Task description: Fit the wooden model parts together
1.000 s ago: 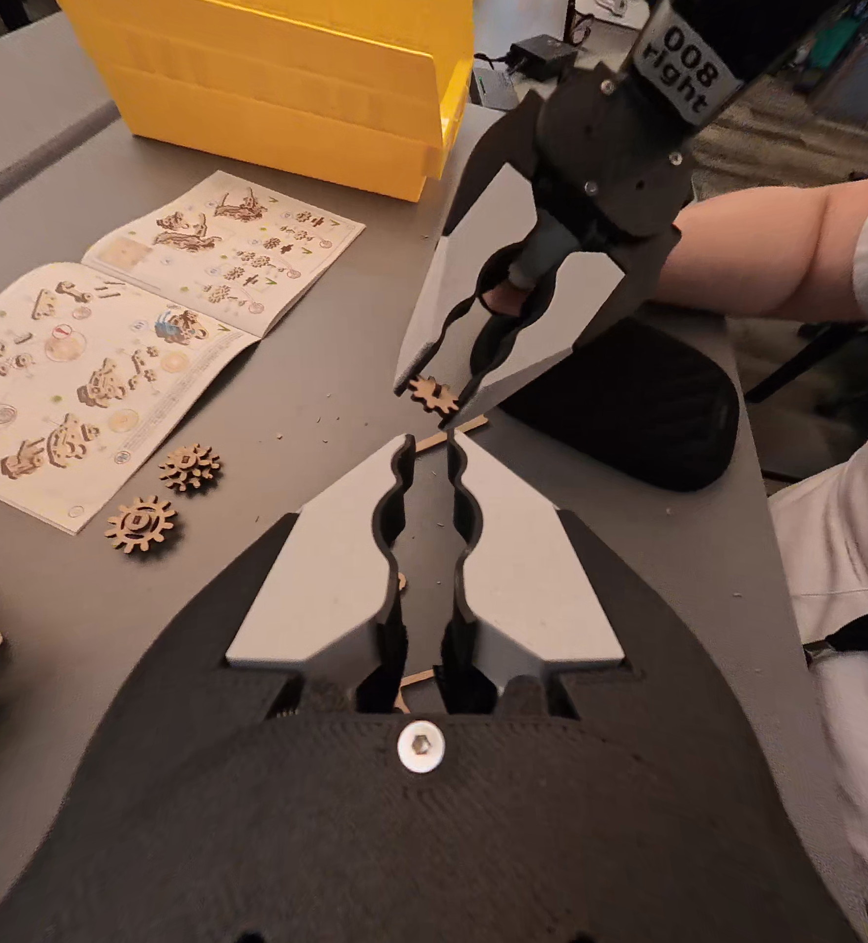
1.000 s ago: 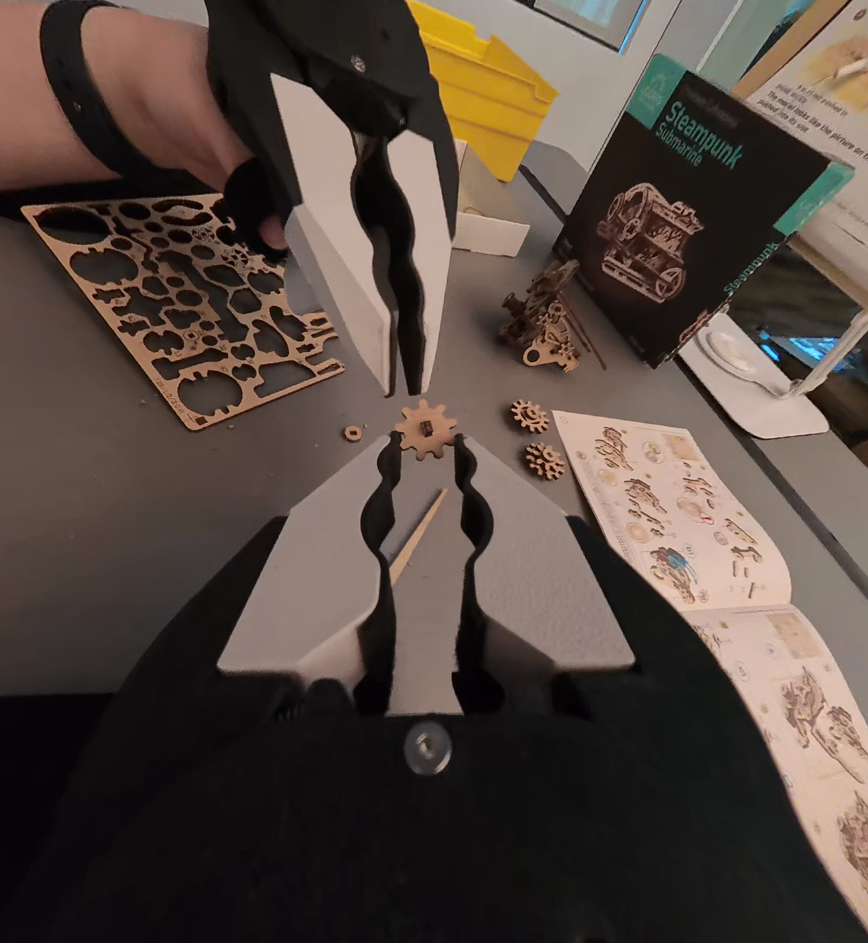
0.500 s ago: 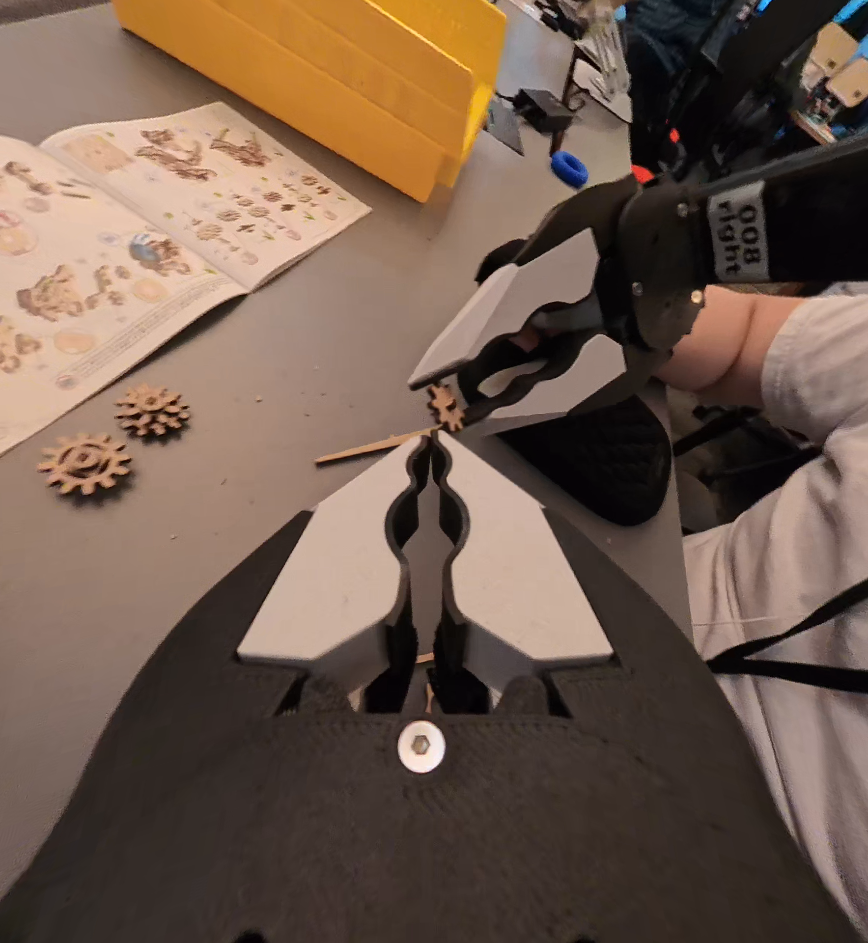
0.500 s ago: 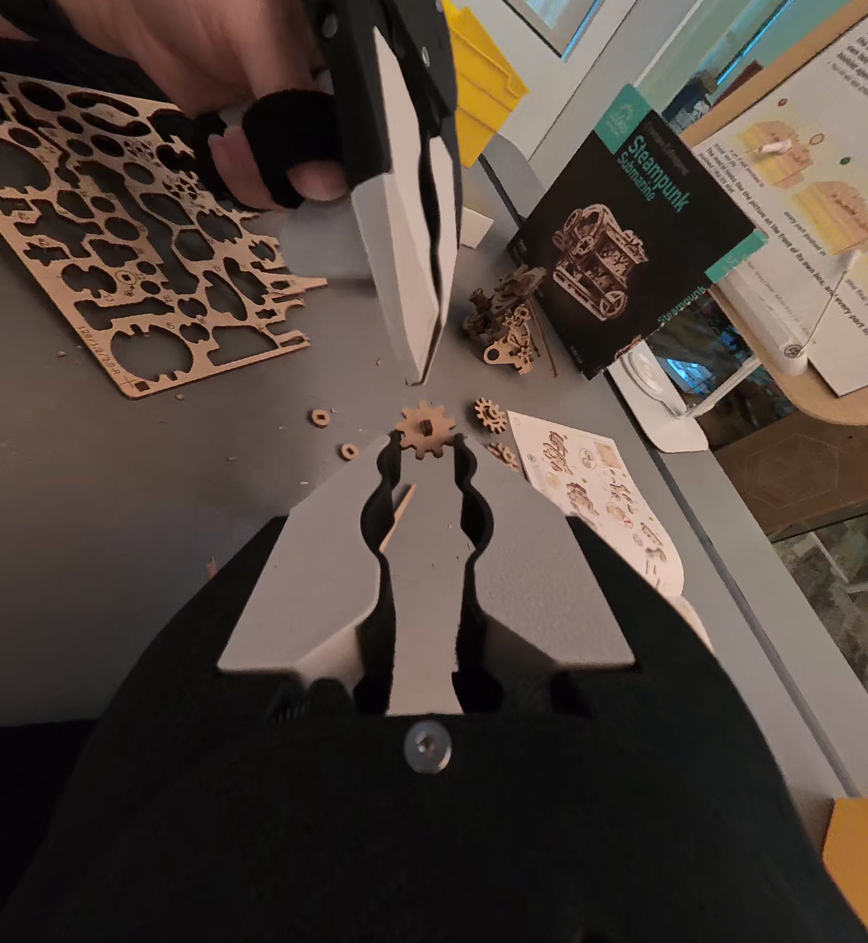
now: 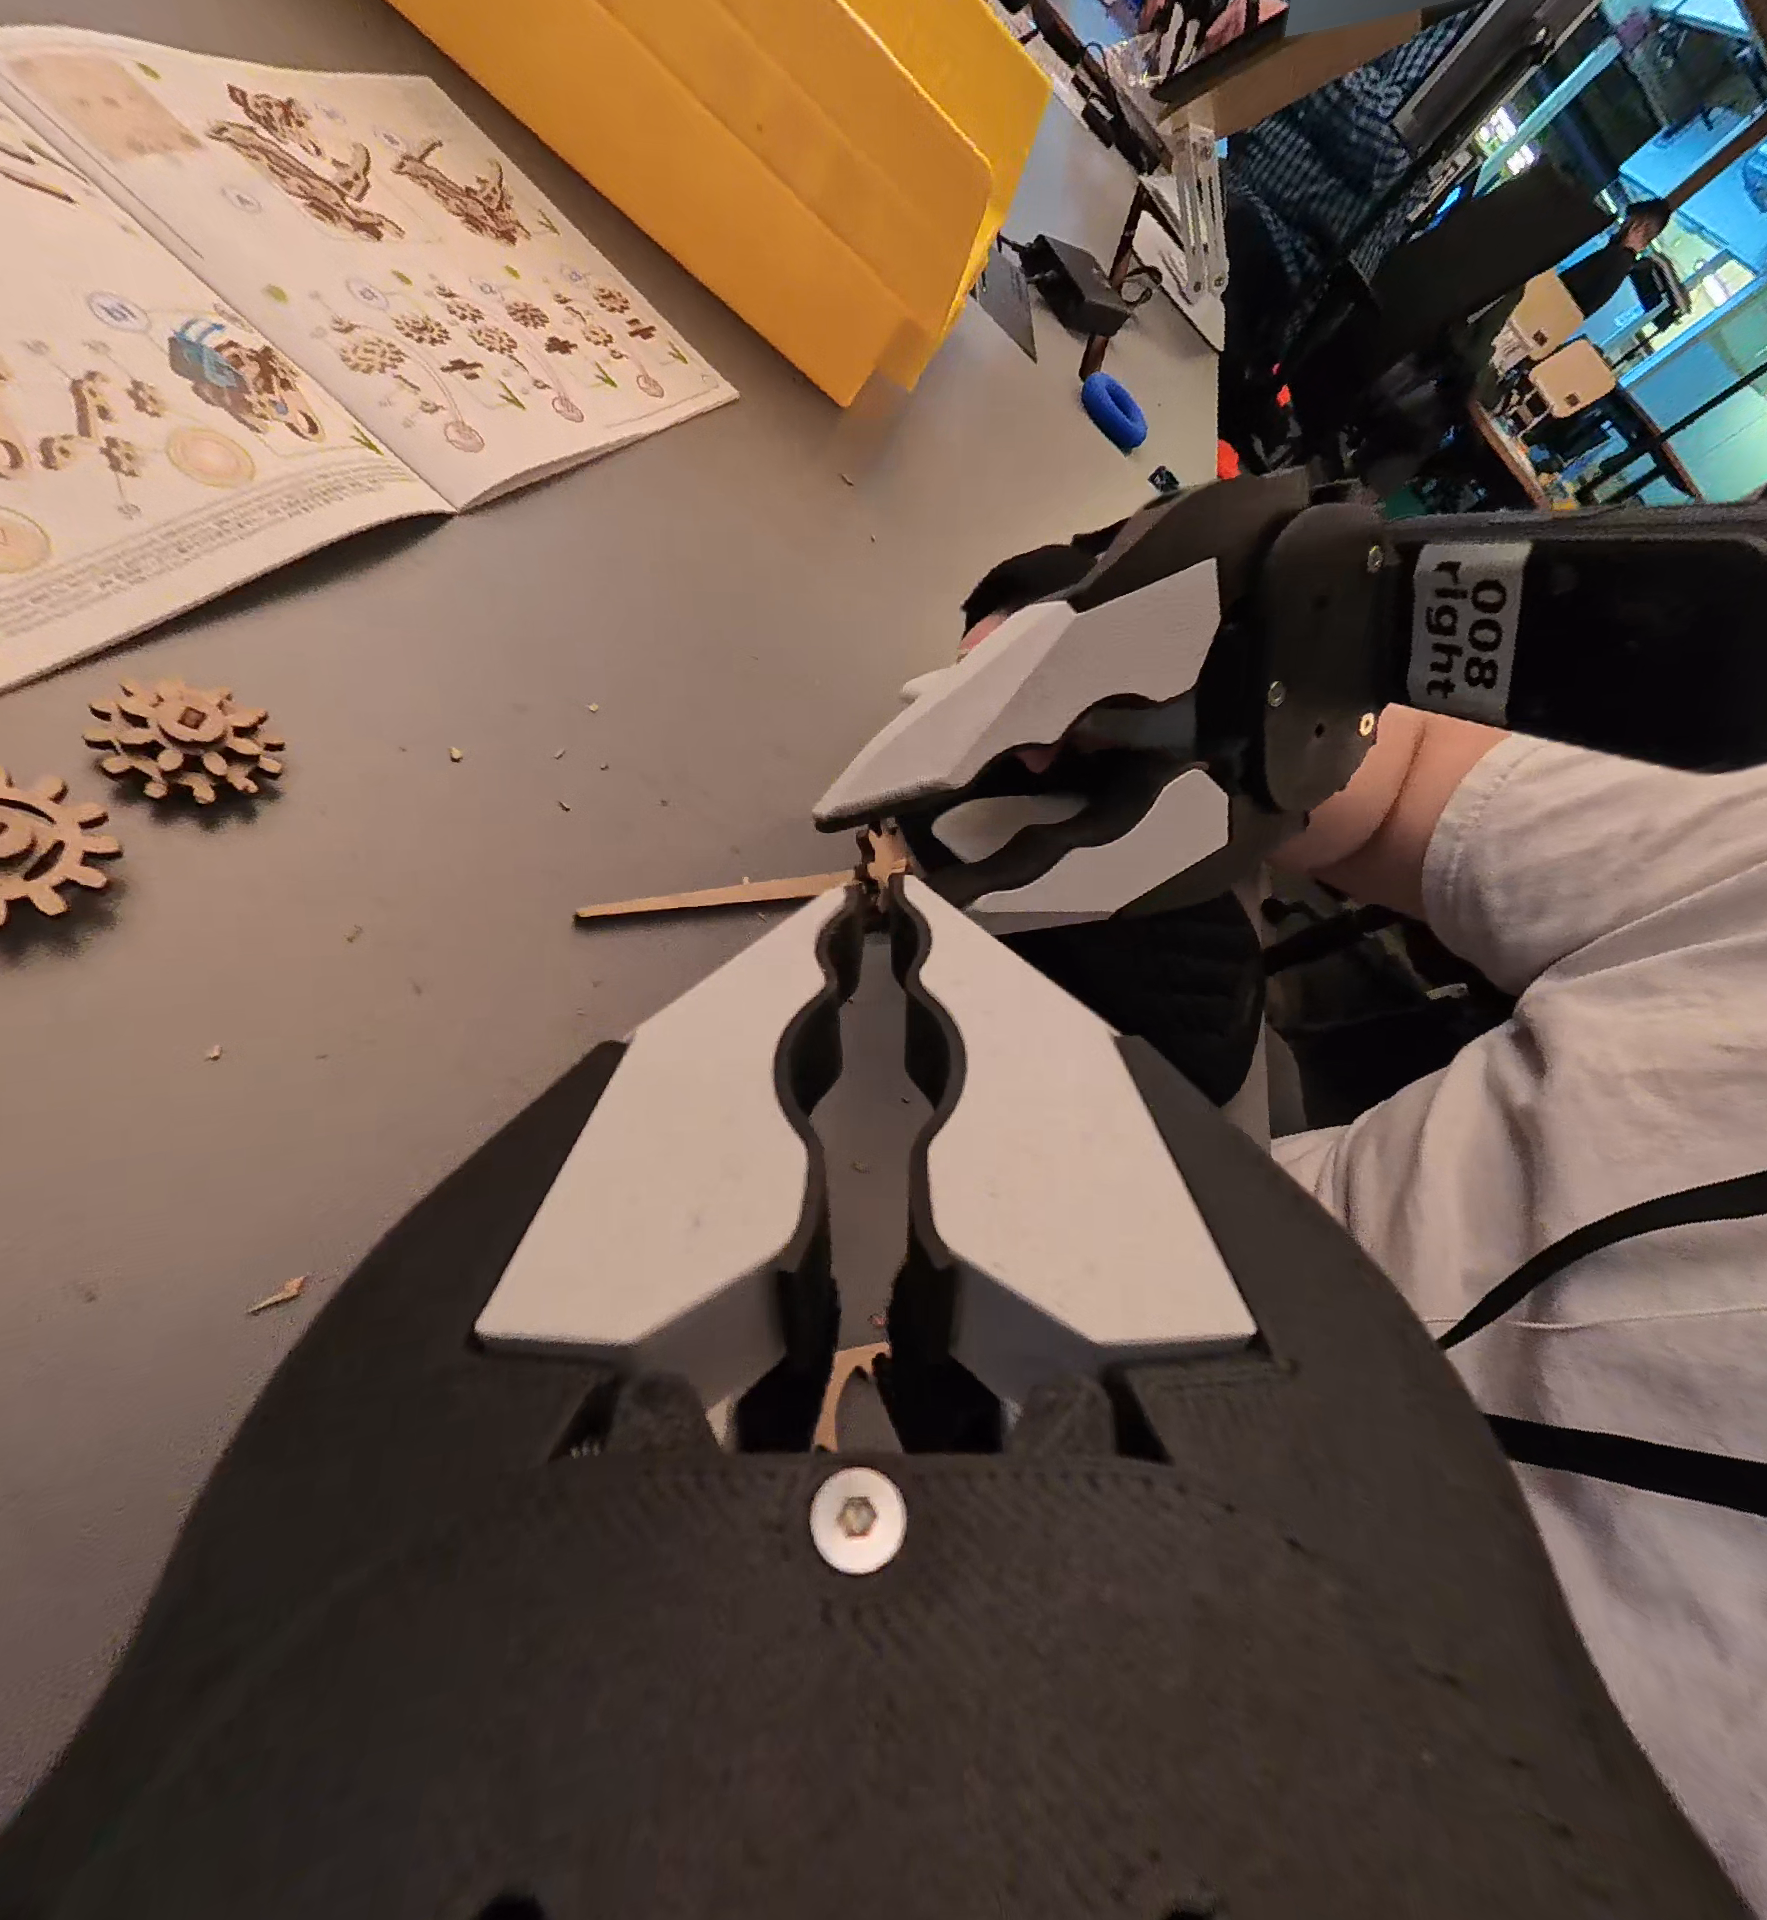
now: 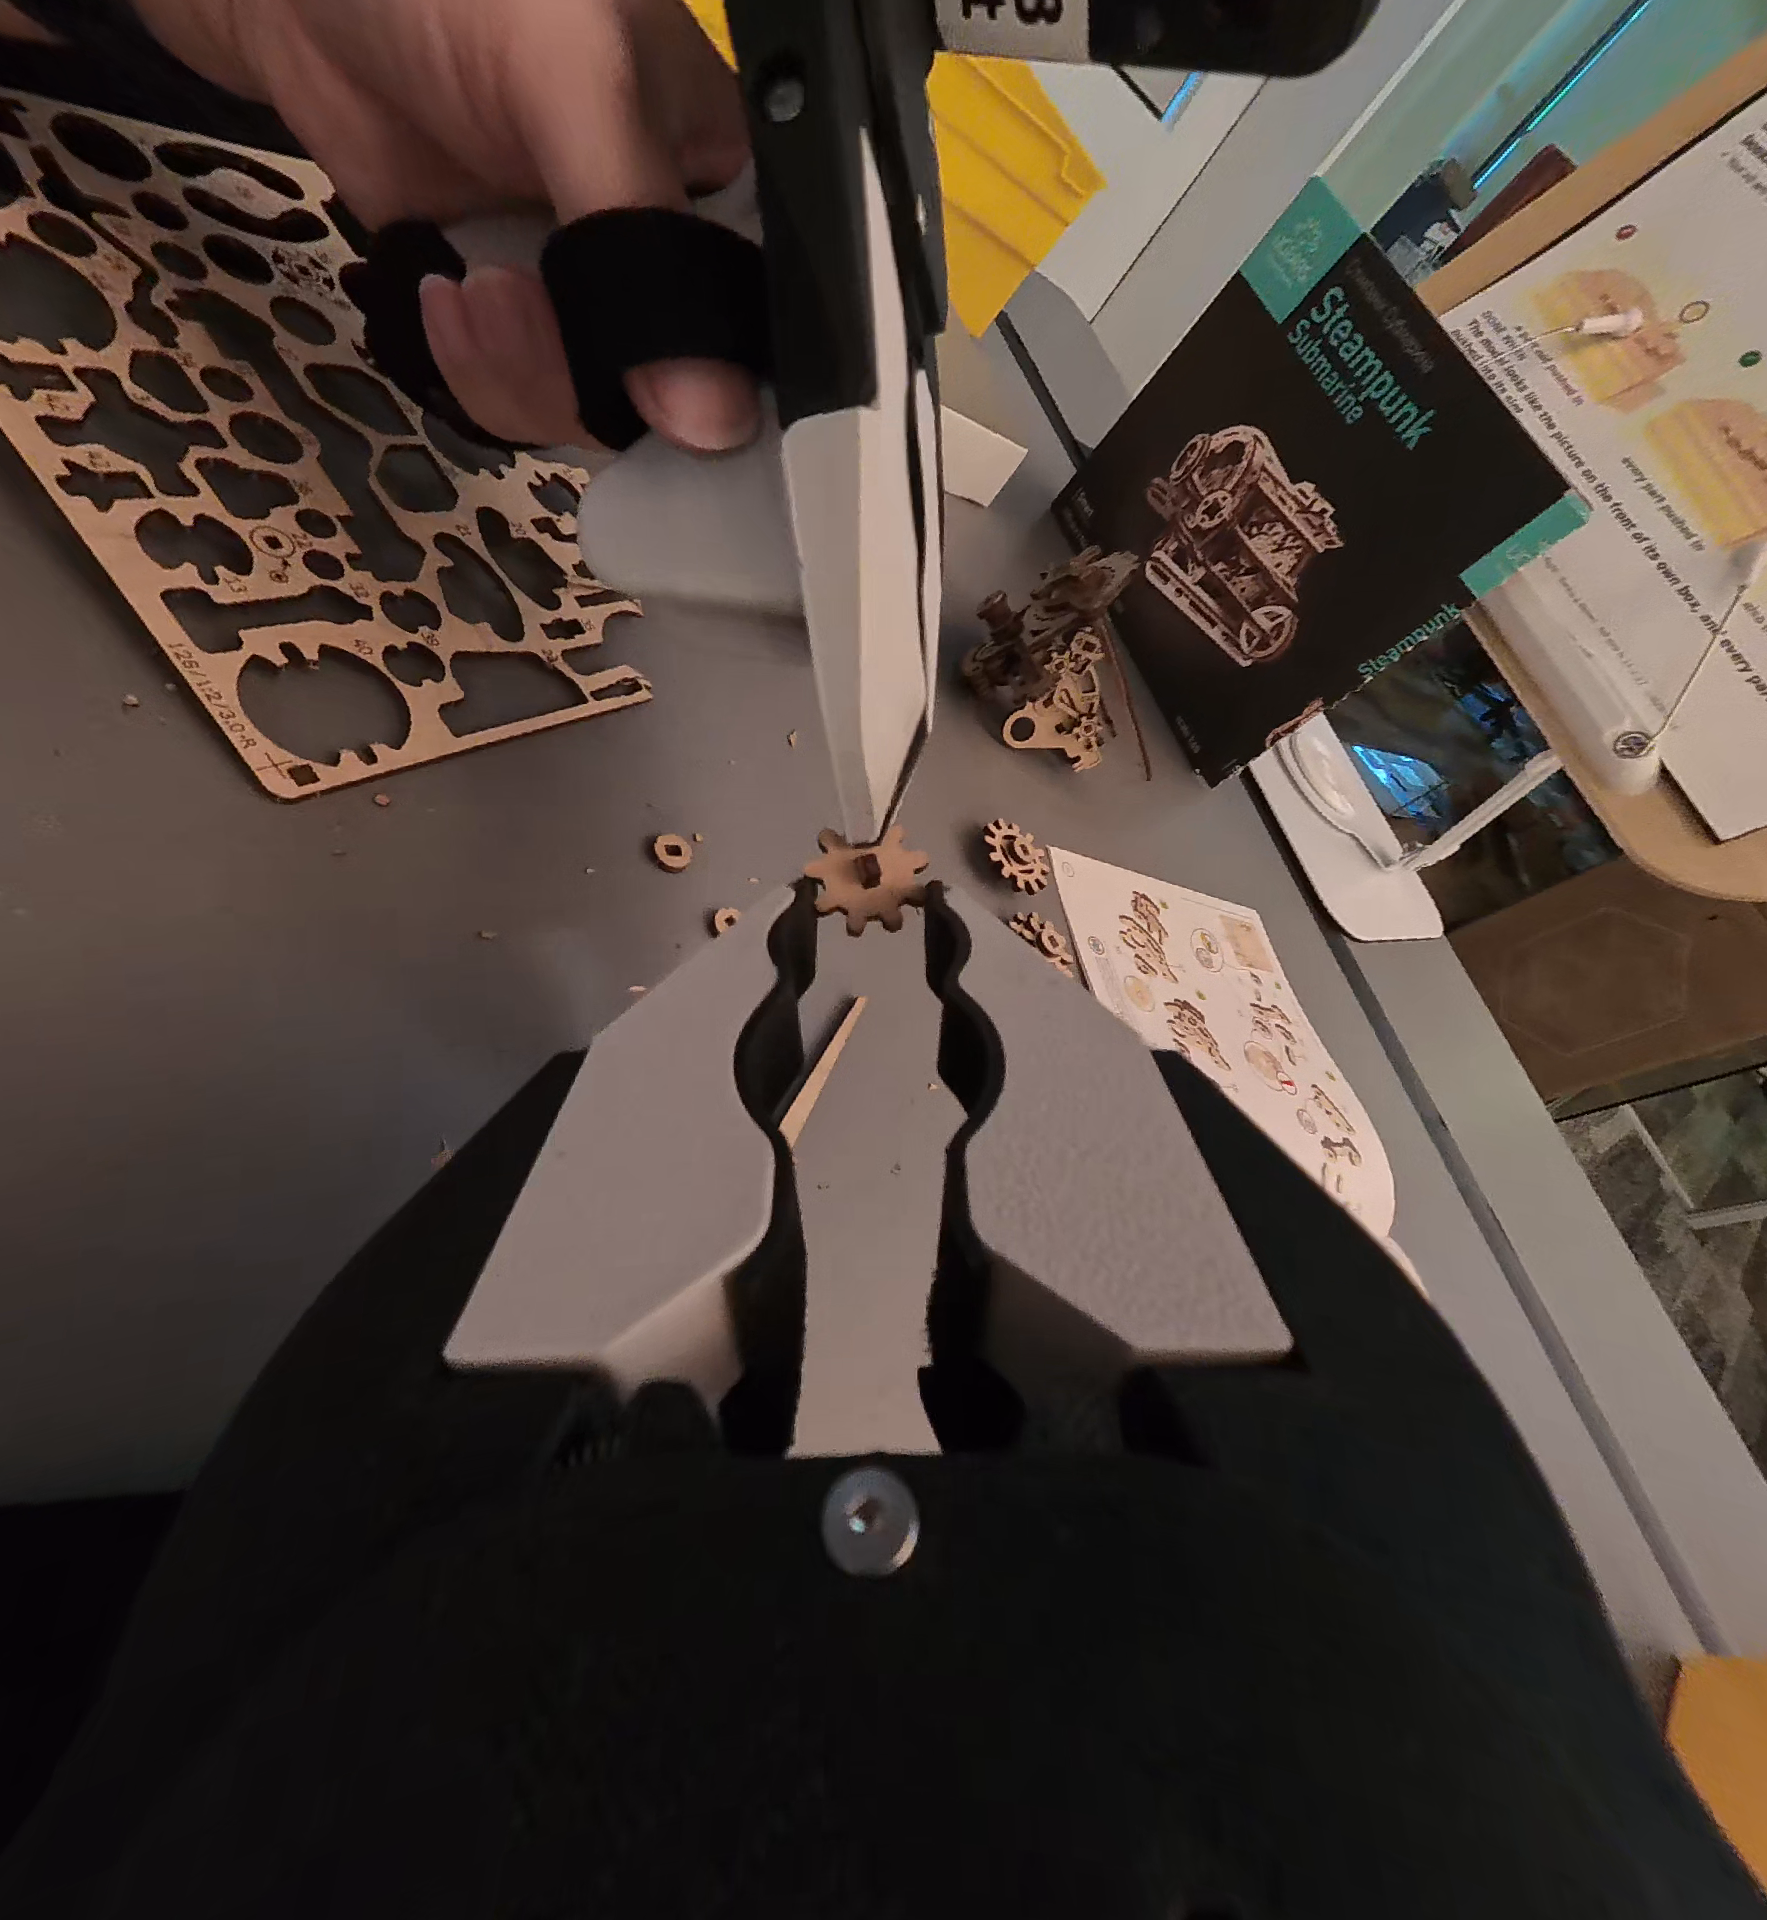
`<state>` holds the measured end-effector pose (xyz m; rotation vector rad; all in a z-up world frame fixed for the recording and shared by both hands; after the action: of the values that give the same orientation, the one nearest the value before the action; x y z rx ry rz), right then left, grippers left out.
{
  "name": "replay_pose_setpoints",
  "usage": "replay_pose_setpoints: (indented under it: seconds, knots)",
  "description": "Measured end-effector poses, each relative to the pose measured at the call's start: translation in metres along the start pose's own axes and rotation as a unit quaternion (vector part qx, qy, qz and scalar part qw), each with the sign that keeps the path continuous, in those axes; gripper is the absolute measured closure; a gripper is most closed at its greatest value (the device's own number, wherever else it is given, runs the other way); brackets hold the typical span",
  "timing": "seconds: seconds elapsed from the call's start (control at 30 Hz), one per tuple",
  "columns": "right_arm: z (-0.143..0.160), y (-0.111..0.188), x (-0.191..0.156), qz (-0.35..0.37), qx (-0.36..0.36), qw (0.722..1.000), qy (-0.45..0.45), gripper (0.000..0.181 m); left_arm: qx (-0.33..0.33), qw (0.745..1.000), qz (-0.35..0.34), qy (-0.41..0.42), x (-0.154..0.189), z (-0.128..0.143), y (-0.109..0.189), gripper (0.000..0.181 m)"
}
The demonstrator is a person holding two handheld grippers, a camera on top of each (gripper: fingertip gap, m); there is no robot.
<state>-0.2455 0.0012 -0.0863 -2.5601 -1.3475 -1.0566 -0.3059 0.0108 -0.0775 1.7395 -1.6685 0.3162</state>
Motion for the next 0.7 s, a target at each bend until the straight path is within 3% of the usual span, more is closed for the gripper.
replay_pose_setpoints:
  seconds: [0.3,0.43,0.7]
  knots:
    - [0.001,0.008,0.005,-0.018,0.017,0.998,0.059,0.155,0.009,0.998,0.025,0.051,-0.003,0.001,0.002,0.18]
    - [-0.006,0.014,0.004,-0.017,0.026,0.995,0.09,0.181,-0.003,0.998,0.005,0.061,-0.009,0.006,-0.001,0.18]
    - [0.003,0.007,-0.011,-0.035,-0.023,0.993,0.112,0.174,-0.019,0.998,-0.002,0.066,-0.009,0.012,-0.008,0.18]
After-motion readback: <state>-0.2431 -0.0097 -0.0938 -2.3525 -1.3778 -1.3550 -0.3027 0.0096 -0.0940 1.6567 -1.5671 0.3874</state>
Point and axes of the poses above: each gripper's, where its closed fingertips meet, y back along the fingers, z out of its underside, x = y × z across the jaws, the point moved 4 cm from there along y, back along the fingers, and after that the axes turned 9 degrees about z, right-handed, at the moved point
